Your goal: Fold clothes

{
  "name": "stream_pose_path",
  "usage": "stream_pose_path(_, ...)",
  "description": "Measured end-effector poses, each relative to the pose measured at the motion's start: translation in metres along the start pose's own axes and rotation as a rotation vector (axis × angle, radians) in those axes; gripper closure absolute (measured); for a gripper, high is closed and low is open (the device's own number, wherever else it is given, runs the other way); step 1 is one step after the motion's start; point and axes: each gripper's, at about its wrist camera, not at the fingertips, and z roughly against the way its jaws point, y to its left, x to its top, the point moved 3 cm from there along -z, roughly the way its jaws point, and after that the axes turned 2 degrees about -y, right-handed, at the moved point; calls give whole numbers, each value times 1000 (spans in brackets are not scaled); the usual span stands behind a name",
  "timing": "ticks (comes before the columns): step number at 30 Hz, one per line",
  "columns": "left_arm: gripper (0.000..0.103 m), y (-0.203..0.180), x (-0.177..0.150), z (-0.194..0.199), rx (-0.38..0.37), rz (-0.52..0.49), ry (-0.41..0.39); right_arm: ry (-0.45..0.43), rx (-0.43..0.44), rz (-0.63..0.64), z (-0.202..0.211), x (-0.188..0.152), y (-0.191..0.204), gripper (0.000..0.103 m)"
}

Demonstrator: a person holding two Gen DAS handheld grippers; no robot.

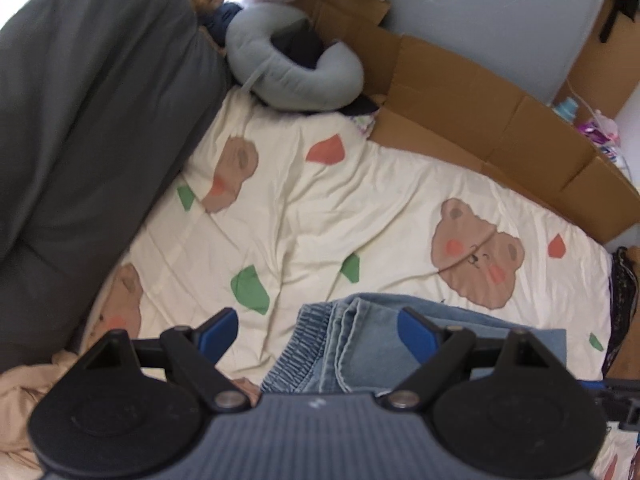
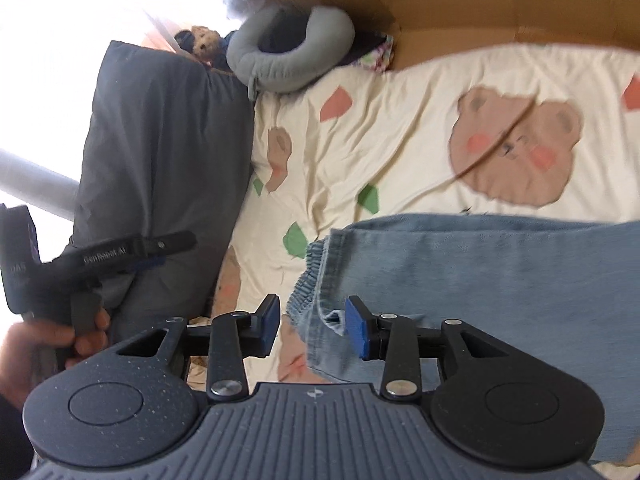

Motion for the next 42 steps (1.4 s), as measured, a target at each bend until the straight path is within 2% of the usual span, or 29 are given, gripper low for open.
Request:
stream_pose_path(3,14,-3,5,21,-9,-19,-31,-47,-28,8,29,4,-1,57)
stream_pose_path(5,14,-1,5,31,2,-13,-39,-66,-16,17,45,9,-4,56)
stream_pose_path(8,14,3,-1,40,17,9,-25,-88,-25,37,58,16,-9,56)
stream_pose_path(13,14,7,-23,50,58,15,0,-94,8,-4,64,20,-28,56)
stream_pose_path(17,14,4,-46,49,49,-60,-3,-107,45,-50,63,22,-40,56)
stream_pose_path(19,14,8,-55,43,44,-73,-2,-112,49,-53,57,20,-44,56)
stream_pose_path(25,14,30,-71,10,-37,-50,-13,-99,17,-13,26,9,-55,56)
stream_pose_path(27,14,35,-77,-3,-43,-58,-25,-89,1,22,14,6,-58,56)
stream_pose_path(34,14,51,-102,-46,-42,-100,-20,-67,-35,20,-24,-11,-84,56)
stream_pose_path(39,16,74,-121,-72,-61,-66,12,-40,-68,22,-51,-17,-103,56)
stream_pose_path(42,17,85,-128,-78,-53,8,-3,-35,-69,44,-62,-18,-112,56)
